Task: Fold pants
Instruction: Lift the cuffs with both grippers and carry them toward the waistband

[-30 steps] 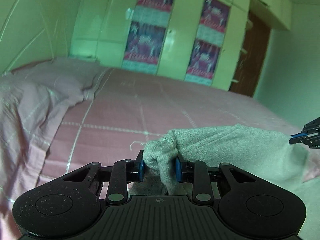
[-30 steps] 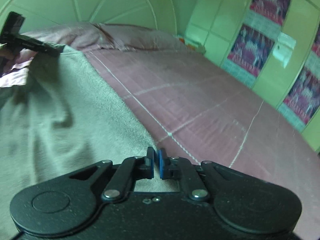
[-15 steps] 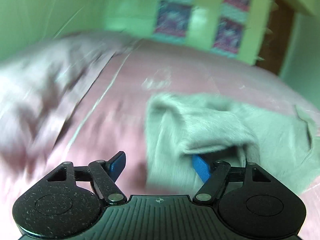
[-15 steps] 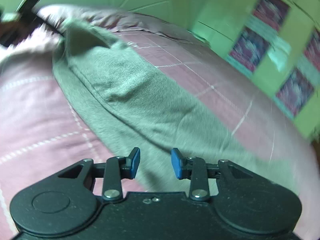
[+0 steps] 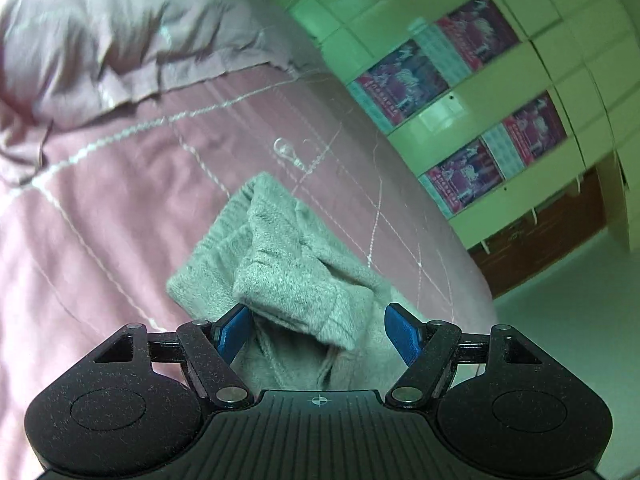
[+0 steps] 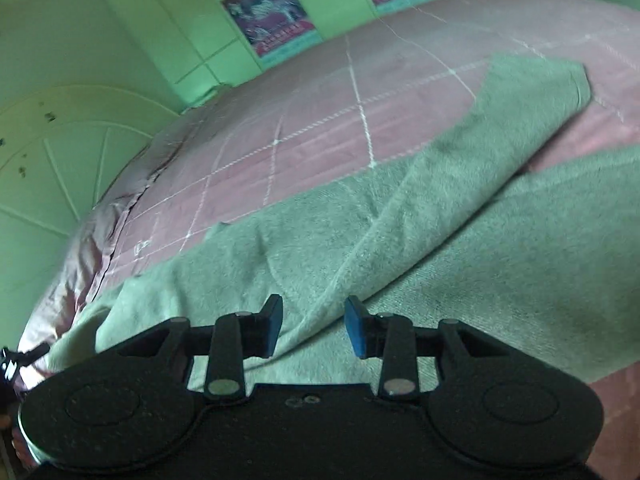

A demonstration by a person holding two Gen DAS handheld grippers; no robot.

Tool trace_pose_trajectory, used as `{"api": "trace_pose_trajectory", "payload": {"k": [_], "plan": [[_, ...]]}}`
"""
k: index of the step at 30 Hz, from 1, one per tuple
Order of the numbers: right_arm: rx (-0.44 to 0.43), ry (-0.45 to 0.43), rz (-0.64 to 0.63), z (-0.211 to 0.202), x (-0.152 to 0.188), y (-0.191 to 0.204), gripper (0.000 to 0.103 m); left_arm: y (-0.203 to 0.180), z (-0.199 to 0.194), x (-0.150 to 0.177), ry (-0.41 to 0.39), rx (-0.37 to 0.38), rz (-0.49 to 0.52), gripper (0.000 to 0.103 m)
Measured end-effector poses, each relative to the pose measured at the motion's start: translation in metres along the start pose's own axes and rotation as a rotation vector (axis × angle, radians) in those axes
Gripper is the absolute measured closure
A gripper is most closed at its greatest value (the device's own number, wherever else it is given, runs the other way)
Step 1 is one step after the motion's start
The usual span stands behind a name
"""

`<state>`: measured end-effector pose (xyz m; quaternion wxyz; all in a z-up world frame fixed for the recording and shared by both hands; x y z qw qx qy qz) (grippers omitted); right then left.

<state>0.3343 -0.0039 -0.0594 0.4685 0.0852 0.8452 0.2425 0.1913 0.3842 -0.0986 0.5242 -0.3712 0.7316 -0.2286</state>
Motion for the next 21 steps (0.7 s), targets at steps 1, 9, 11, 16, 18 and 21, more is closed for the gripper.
{"api": "trace_pose_trajectory", "payload": {"k": [1, 9, 11, 16, 18, 21], "plan": [[0.02, 0.014, 0.036, 0.008, -0.001, -0.004, 0.076, 0.001, 0.007, 0.003, 0.005, -0.009, -0.01, 0.03], [0.157, 0.126, 0.148, 0.055, 0.005, -0.022, 0.102, -0.002, 0.036, 0.007, 0.033, -0.083, -0.019, 0.046], [0.113, 0.103, 0.129, 0.05, -0.002, -0.021, 0.103, -0.006, 0.045, 0.002, 0.065, -0.091, 0.018, 0.064], [-0.143, -0.297, 0.074, -0.039, -0.075, 0.009, 0.103, -0.055, 0.033, -0.063, -0.044, 0.275, 0.035, 0.086], [-0.187, -0.341, 0.049, -0.069, -0.073, 0.004, 0.103, -0.056, 0.024, -0.071, -0.049, 0.344, 0.059, 0.086], [-0.149, -0.14, -0.027, -0.056, -0.01, -0.018, 0.103, -0.013, 0.028, -0.051, 0.04, 0.141, 0.131, 0.086]]}}
Point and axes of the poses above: each gripper's, at about its wrist camera, not at the fingertips, and z roughly the way its jaws point, y to its left, x to its underside, the point moved 3 cm from there along z, roughly the way its jaws point, and after that the axes turned 15 degrees about -y, right-handed, at the moved point
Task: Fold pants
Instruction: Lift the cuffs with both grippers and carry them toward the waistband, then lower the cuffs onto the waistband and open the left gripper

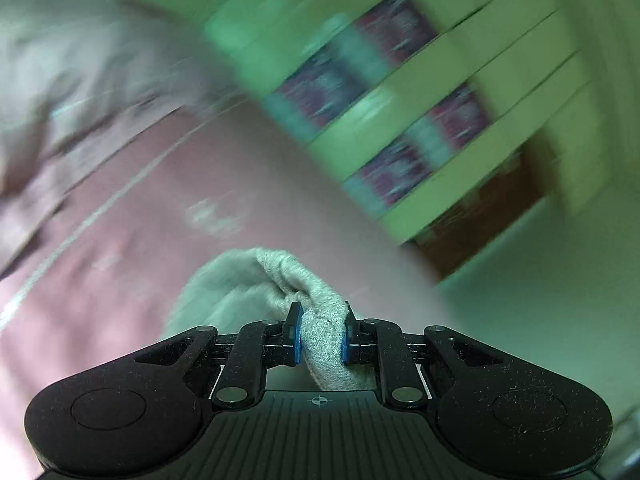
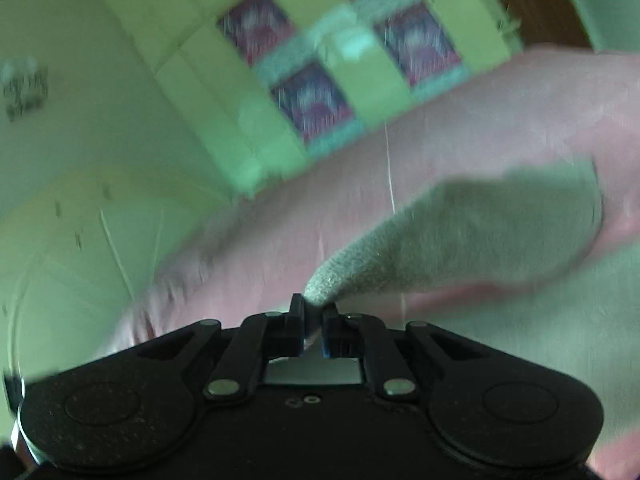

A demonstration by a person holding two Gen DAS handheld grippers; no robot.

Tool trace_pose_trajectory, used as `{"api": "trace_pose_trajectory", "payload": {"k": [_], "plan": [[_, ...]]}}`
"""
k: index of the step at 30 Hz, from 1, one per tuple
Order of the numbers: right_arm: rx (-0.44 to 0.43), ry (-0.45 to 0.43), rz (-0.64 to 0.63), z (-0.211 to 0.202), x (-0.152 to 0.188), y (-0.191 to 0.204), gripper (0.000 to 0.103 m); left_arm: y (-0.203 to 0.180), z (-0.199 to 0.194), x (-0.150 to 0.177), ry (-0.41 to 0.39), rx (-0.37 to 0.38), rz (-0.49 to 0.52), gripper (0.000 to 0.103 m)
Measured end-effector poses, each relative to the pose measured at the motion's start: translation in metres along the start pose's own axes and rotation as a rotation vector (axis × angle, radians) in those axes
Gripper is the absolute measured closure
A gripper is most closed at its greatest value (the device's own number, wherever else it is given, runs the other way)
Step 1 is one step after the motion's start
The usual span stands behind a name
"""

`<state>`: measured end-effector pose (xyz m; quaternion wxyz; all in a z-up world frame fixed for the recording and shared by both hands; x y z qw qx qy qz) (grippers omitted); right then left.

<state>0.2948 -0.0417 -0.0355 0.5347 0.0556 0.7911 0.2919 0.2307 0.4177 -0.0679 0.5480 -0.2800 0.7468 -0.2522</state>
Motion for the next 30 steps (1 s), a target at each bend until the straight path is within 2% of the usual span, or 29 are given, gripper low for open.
{"api": "trace_pose_trajectory", "payload": {"k": [1, 2, 3, 6, 10, 11, 12, 14, 18, 19, 20, 21, 22, 23, 24, 25, 28, 30], "plan": [[0.063, 0.167, -0.027, 0.016, 0.032, -0.009, 0.103, 0.015, 0.003, 0.014, 0.052, -0.068, 0.017, 0.086], [0.102, 0.227, -0.019, 0.021, 0.055, -0.018, 0.103, 0.029, 0.006, 0.029, 0.108, -0.137, 0.043, 0.086], [0.101, 0.199, 0.013, 0.018, 0.065, -0.024, 0.103, 0.038, 0.003, 0.037, 0.112, -0.159, 0.025, 0.086], [0.117, 0.151, 0.09, 0.015, 0.07, -0.029, 0.102, 0.044, -0.011, 0.044, 0.046, -0.136, -0.047, 0.086], [0.124, 0.165, 0.044, 0.018, 0.064, -0.018, 0.09, 0.038, -0.009, 0.043, 0.046, -0.142, -0.022, 0.086], [0.125, 0.178, 0.051, 0.021, 0.063, -0.019, 0.094, 0.035, -0.008, 0.042, 0.047, -0.142, -0.002, 0.086], [0.127, 0.191, 0.063, 0.028, 0.055, -0.015, 0.102, 0.031, -0.007, 0.04, 0.051, -0.139, 0.014, 0.086], [0.091, 0.144, 0.072, 0.03, 0.034, -0.008, 0.103, 0.019, -0.004, 0.029, 0.036, -0.119, 0.032, 0.086], [-0.023, -0.11, 0.006, 0.009, -0.029, 0.026, 0.103, -0.026, -0.014, -0.008, -0.128, 0.106, 0.059, 0.086], [-0.039, -0.158, 0.011, 0.001, -0.036, 0.027, 0.103, -0.031, -0.018, -0.011, -0.164, 0.148, 0.074, 0.086], [-0.04, -0.184, -0.004, -0.005, -0.037, 0.027, 0.103, -0.031, -0.019, -0.011, -0.176, 0.148, 0.091, 0.086], [-0.035, -0.16, -0.059, -0.002, -0.026, 0.024, 0.103, -0.026, -0.014, -0.008, -0.146, 0.107, 0.116, 0.086], [-0.013, -0.042, -0.097, 0.014, -0.008, 0.016, 0.103, -0.012, -0.004, -0.001, -0.078, 0.013, 0.153, 0.086], [0.049, 0.129, -0.092, 0.036, 0.016, 0.002, 0.103, 0.007, 0.008, 0.008, 0.006, -0.088, 0.152, 0.086], [0.101, 0.237, -0.076, 0.049, 0.039, -0.01, 0.103, 0.029, 0.019, 0.024, 0.114, -0.191, 0.157, 0.086], [0.099, 0.226, -0.083, 0.048, 0.046, -0.012, 0.103, 0.037, 0.02, 0.032, 0.123, -0.19, 0.165, 0.085], [0.101, 0.19, -0.061, 0.046, 0.05, -0.016, 0.103, 0.046, 0.008, 0.034, 0.063, -0.166, 0.08, 0.085], [0.097, 0.2, -0.085, 0.048, 0.049, -0.015, 0.103, 0.043, 0.009, 0.034, 0.065, -0.17, 0.107, 0.085]]}}
Point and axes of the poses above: each gripper's, at about its wrist camera, not at the fingertips, and z roughly the way its jaws point, y to its left, x to its underside, the point moved 3 cm from there along z, roughly the way its jaws point, and after that the axes turned 15 degrees about -y, right-handed, at the moved point
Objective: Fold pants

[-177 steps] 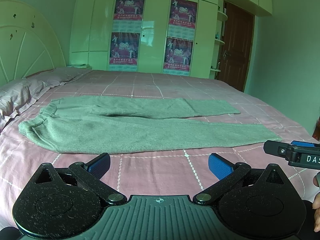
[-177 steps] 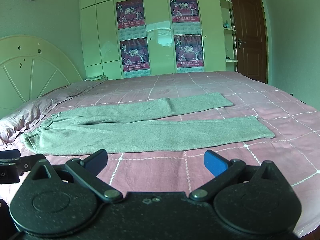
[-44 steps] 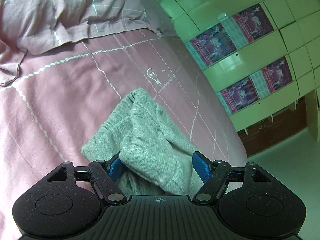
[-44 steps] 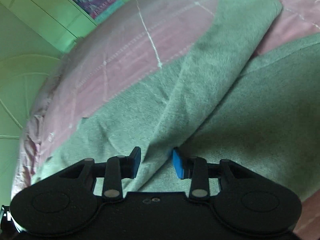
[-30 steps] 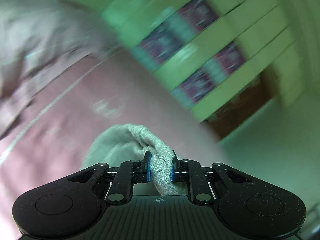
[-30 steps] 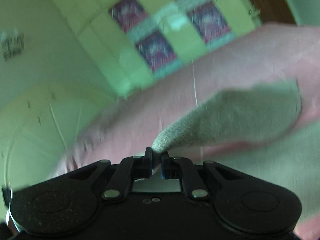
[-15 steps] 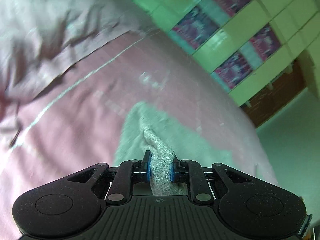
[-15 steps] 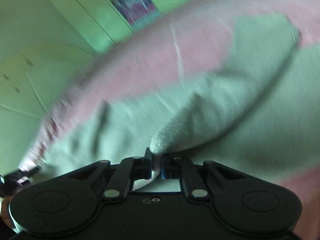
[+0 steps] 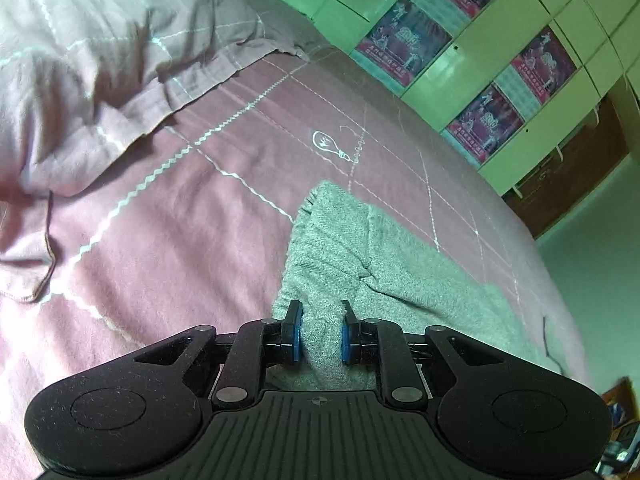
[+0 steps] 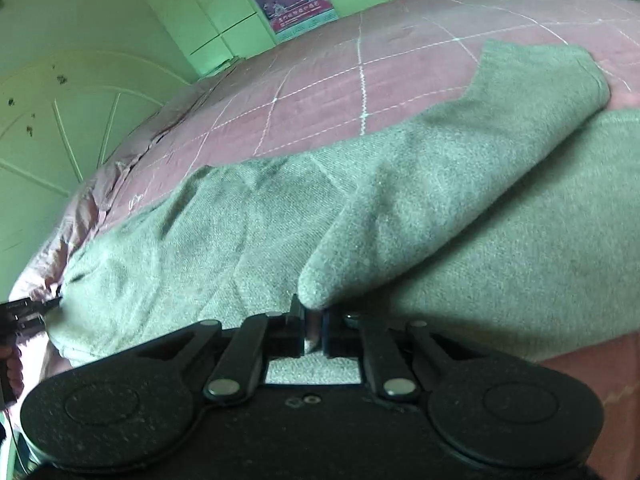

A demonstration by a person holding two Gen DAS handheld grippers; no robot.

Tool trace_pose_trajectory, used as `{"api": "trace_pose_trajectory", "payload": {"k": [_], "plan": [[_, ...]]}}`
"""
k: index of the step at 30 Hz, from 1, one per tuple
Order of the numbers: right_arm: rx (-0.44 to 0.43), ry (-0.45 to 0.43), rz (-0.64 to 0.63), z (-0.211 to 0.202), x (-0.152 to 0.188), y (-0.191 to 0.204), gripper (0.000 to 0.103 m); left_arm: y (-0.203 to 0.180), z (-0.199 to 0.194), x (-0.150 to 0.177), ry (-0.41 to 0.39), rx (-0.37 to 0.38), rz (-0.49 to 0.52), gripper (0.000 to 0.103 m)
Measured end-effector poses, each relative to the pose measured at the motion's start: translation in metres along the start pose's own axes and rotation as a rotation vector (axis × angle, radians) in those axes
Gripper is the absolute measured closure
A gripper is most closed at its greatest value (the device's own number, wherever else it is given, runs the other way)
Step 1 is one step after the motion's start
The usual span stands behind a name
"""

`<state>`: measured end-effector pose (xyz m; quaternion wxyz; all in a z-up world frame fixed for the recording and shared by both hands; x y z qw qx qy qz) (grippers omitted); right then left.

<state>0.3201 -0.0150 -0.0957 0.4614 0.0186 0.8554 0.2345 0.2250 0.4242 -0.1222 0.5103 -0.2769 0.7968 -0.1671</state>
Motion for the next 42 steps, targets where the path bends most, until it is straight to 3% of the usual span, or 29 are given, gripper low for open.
{"api": "trace_pose_trajectory", "payload": {"k": [2, 6, 7, 9, 11, 13, 15, 16, 17, 18, 19, 21, 22, 24, 27, 31, 34, 37, 38, 39, 40, 42], "plan": [[-0.008, 0.001, -0.015, -0.005, -0.003, 0.001, 0.103, -0.008, 0.0, -0.006, -0.005, 0.001, 0.031, 0.085], [-0.057, -0.091, 0.034, -0.028, -0.017, 0.009, 0.103, -0.022, -0.011, -0.015, -0.029, 0.045, 0.08, 0.085], [-0.054, -0.088, 0.033, -0.028, -0.011, 0.008, 0.103, -0.02, -0.01, -0.012, -0.009, 0.022, 0.095, 0.085], [0.001, 0.005, 0.001, -0.01, 0.01, 0.0, 0.103, -0.013, -0.003, -0.002, 0.034, -0.021, 0.126, 0.084], [-0.011, -0.02, 0.094, -0.012, 0.007, -0.008, 0.103, -0.012, -0.005, -0.005, 0.013, -0.019, 0.081, 0.084], [-0.038, -0.08, 0.08, -0.023, -0.005, -0.002, 0.103, -0.019, -0.012, -0.011, -0.033, 0.013, 0.075, 0.084], [-0.052, -0.114, 0.051, -0.03, -0.009, 0.002, 0.103, -0.02, -0.009, -0.007, -0.003, -0.026, 0.124, 0.084], [-0.025, -0.081, 0.029, -0.023, -0.004, 0.001, 0.103, -0.021, -0.006, -0.002, 0.014, -0.045, 0.159, 0.083], [0.013, -0.01, 0.011, -0.011, 0.004, -0.003, 0.102, -0.021, -0.006, 0.001, 0.005, -0.06, 0.187, 0.074], [0.008, 0.006, 0.031, -0.009, 0.009, -0.007, 0.103, -0.023, -0.008, 0.001, -0.012, -0.096, 0.207, 0.063], [0.001, -0.002, 0.06, -0.012, 0.006, -0.01, 0.1, -0.027, -0.013, -0.001, -0.032, -0.13, 0.216, 0.06], [0.023, -0.071, 0.113, -0.029, -0.005, -0.016, 0.068, -0.036, -0.027, -0.002, -0.075, -0.202, 0.261, 0.039], [0.042, -0.111, 0.117, -0.04, -0.009, -0.02, 0.063, -0.042, -0.038, -0.001, -0.115, -0.246, 0.296, 0.036], [0.066, -0.2, 0.105, -0.064, -0.019, -0.027, 0.064, -0.06, -0.06, 0.004, -0.182, -0.269, 0.347, 0.036], [0.096, -0.252, 0.051, -0.07, -0.037, -0.03, 0.065, -0.1, -0.069, 0.028, -0.188, -0.245, 0.421, 0.036], [0.189, -0.24, -0.089, -0.036, -0.068, -0.022, 0.065, -0.15, -0.049, 0.071, -0.113, -0.255, 0.478, 0.031], [0.264, -0.186, -0.173, 0.002, -0.081, -0.021, 0.063, -0.17, -0.029, 0.105, -0.026, -0.314, 0.584, 0.014], [0.344, -0.116, -0.279, 0.033, -0.08, -0.026, 0.059, -0.171, -0.025, 0.121, -0.027, -0.341, 0.614, 0.007], [0.36, -0.093, -0.311, 0.04, -0.078, -0.029, 0.065, -0.169, -0.025, 0.121, -0.027, -0.34, 0.585, 0.006], [0.359, -0.066, -0.327, 0.043, -0.076, -0.033, 0.09, -0.167, -0.025, 0.12, -0.022, -0.334, 0.567, 0.005], [0.36, -0.061, -0.306, 0.038, -0.075, -0.039, 0.1, -0.167, -0.025, 0.119, -0.016, -0.33, 0.562, 0.005], [0.361, -0.1, -0.238, 0.009, -0.072, -0.053, 0.103, -0.167, -0.025, 0.12, -0.01, -0.322, 0.564, 0.005]]}}
Point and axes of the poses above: each gripper's, at about its wrist camera, not at the fingertips, and z roughly the way its jaws point, y to its left, x to its underside, the point moved 3 cm from there along z, roughly the way its jaws point, and after that the axes turned 15 degrees about -y, right-handed, at the moved point
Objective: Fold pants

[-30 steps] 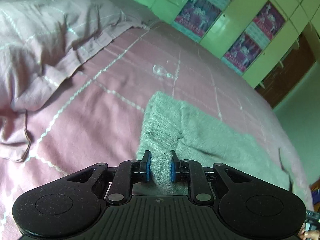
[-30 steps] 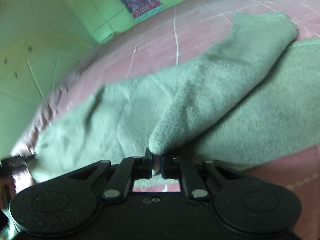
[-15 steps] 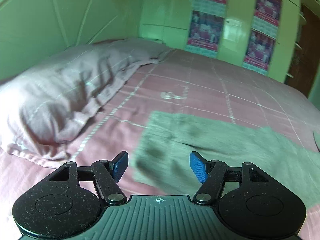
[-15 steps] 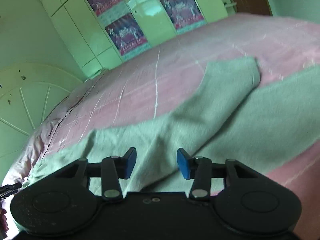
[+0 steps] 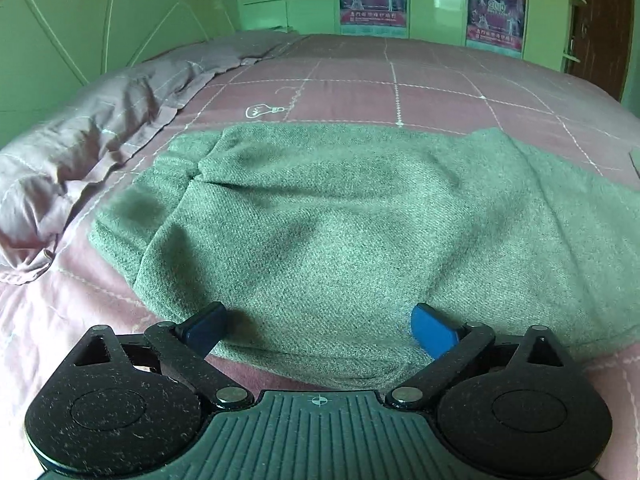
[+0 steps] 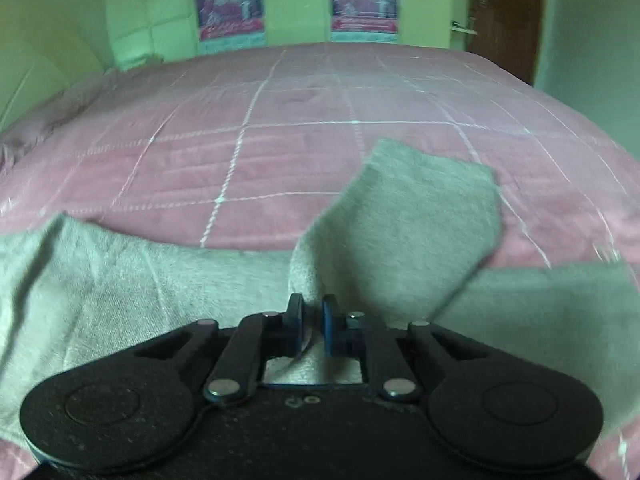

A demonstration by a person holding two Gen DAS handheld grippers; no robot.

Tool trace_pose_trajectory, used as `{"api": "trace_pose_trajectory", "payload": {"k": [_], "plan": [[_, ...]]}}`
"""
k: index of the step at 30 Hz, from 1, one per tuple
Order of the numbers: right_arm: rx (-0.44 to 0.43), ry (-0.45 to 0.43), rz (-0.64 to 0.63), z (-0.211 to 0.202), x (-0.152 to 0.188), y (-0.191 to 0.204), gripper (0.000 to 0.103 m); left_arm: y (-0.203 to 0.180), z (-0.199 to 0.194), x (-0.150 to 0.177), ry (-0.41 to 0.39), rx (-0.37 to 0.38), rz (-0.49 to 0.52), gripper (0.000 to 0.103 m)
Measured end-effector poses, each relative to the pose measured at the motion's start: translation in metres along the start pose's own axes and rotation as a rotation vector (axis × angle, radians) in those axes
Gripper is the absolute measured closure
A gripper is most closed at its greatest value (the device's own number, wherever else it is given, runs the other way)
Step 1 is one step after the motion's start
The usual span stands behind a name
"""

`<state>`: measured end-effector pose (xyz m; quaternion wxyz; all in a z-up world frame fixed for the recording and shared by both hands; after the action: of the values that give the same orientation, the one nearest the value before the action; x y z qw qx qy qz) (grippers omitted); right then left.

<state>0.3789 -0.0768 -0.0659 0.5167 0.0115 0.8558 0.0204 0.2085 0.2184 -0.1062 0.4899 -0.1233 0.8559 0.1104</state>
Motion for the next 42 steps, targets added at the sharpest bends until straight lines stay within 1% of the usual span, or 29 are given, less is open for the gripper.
{"api": "trace_pose_trajectory", "payload": {"k": [2, 5, 7, 8, 9, 10, 12, 15, 16, 18, 19, 20, 21, 23, 24, 25, 26, 27, 28, 29, 30, 31, 32, 33, 34, 36, 38, 39, 42], "plan": [[0.015, -0.02, 0.034, -0.025, 0.011, -0.018, 0.103, 0.0, 0.001, 0.002, -0.005, 0.005, -0.004, 0.004], [0.03, 0.011, 0.113, -0.054, 0.045, -0.048, 0.102, -0.002, 0.0, 0.005, -0.022, 0.005, -0.003, 0.004], [0.034, 0.019, 0.158, -0.066, 0.06, -0.062, 0.102, -0.003, 0.002, 0.005, -0.029, 0.006, 0.001, 0.003], [0.027, 0.014, 0.186, -0.071, 0.061, -0.066, 0.098, -0.003, 0.001, 0.005, -0.029, 0.007, 0.0, 0.003], [0.023, -0.01, 0.211, -0.078, 0.056, -0.068, 0.087, -0.002, 0.003, 0.005, -0.027, 0.009, 0.0, 0.003], [0.021, -0.049, 0.21, -0.084, 0.048, -0.067, 0.085, -0.002, 0.004, 0.004, -0.026, 0.011, 0.0, 0.003], [0.011, -0.116, 0.162, -0.084, 0.027, -0.061, 0.083, -0.002, 0.004, 0.004, -0.023, 0.011, -0.002, 0.003], [0.027, -0.114, 0.046, -0.054, 0.001, -0.051, 0.075, -0.002, 0.005, 0.002, -0.014, 0.006, -0.001, 0.003], [0.025, -0.115, 0.013, -0.046, -0.005, -0.047, 0.074, -0.001, 0.005, 0.002, -0.012, 0.003, -0.003, 0.003], [0.031, -0.114, -0.083, -0.029, -0.012, -0.038, 0.069, -0.002, 0.004, 0.002, -0.013, -0.003, -0.001, 0.003], [0.037, -0.101, -0.14, -0.021, -0.013, -0.034, 0.07, -0.003, 0.004, 0.002, -0.014, -0.006, 0.0, 0.003], [0.039, -0.081, -0.185, -0.014, -0.013, -0.032, 0.078, -0.003, 0.004, 0.003, -0.014, -0.01, 0.0, 0.002], [0.033, -0.074, -0.19, -0.013, -0.014, -0.035, 0.103, -0.004, 0.004, 0.003, -0.012, -0.013, 0.0, 0.002], [0.066, -0.101, -0.108, -0.023, -0.021, -0.055, 0.103, -0.004, 0.004, 0.002, -0.007, -0.014, 0.002, 0.002], [0.089, -0.137, -0.02, -0.036, -0.022, -0.073, 0.103, -0.004, 0.004, 0.002, -0.007, -0.014, 0.003, 0.002], [0.113, -0.149, 0.054, -0.046, -0.019, -0.09, 0.103, -0.004, 0.004, 0.002, -0.009, -0.015, 0.003, 0.002], [0.137, -0.143, 0.14, -0.054, -0.009, -0.11, 0.103, -0.004, 0.004, 0.002, -0.011, -0.016, 0.003, 0.002], [0.153, -0.115, 0.205, -0.055, 0.003, -0.125, 0.102, -0.004, 0.005, 0.002, -0.013, -0.018, 0.002, 0.001], [0.169, -0.052, 0.262, -0.052, 0.022, -0.14, 0.102, -0.005, 0.005, 0.002, -0.014, -0.019, 0.003, 0.001], [0.187, -0.013, 0.323, -0.051, 0.038, -0.153, 0.103, -0.005, 0.005, 0.002, -0.015, -0.019, 0.005, 0.001], [0.177, -0.024, 0.396, -0.057, 0.051, -0.166, 0.103, -0.005, 0.006, 0.002, -0.014, -0.018, 0.005, 0.001], [0.152, -0.041, 0.421, -0.064, 0.053, -0.169, 0.103, -0.005, 0.006, 0.003, -0.015, -0.015, 0.005, 0.001], [0.139, -0.059, 0.413, -0.071, 0.052, -0.169, 0.1, -0.004, 0.006, 0.003, -0.016, -0.012, 0.006, 0.001], [0.131, -0.085, 0.366, -0.078, 0.048, -0.165, 0.079, -0.003, 0.006, 0.003, -0.019, -0.01, 0.006, 0.001], [0.123, -0.119, 0.295, -0.084, 0.042, -0.158, 0.072, -0.003, 0.007, 0.003, -0.02, -0.011, 0.006, 0.0], [0.132, -0.178, 0.136, -0.091, 0.029, -0.144, 0.052, -0.005, 0.007, 0.004, -0.022, -0.013, 0.006, 0.0], [0.129, -0.213, -0.009, -0.089, 0.018, -0.13, 0.051, -0.006, 0.008, 0.004, -0.022, -0.018, 0.009, 0.0], [0.102, -0.212, -0.083, -0.085, 0.014, -0.123, 0.051, -0.006, 0.008, 0.004, -0.023, -0.019, 0.008, 0.0], [0.073, -0.163, -0.329, -0.068, 0.008, -0.098, 0.052, -0.005, 0.008, 0.004, -0.024, -0.016, 0.007, 0.0]]}}
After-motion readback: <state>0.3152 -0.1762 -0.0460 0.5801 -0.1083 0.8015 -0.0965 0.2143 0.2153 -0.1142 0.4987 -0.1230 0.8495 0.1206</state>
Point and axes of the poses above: each gripper's, at about its wrist camera, not at the fingertips, and z roughly the way its jaws point, y to its left, x to its underside, the point moved 3 cm from there along z, roughly the way its jaws point, and after that the axes turned 15 degrees about -y, right-handed, at the moved point
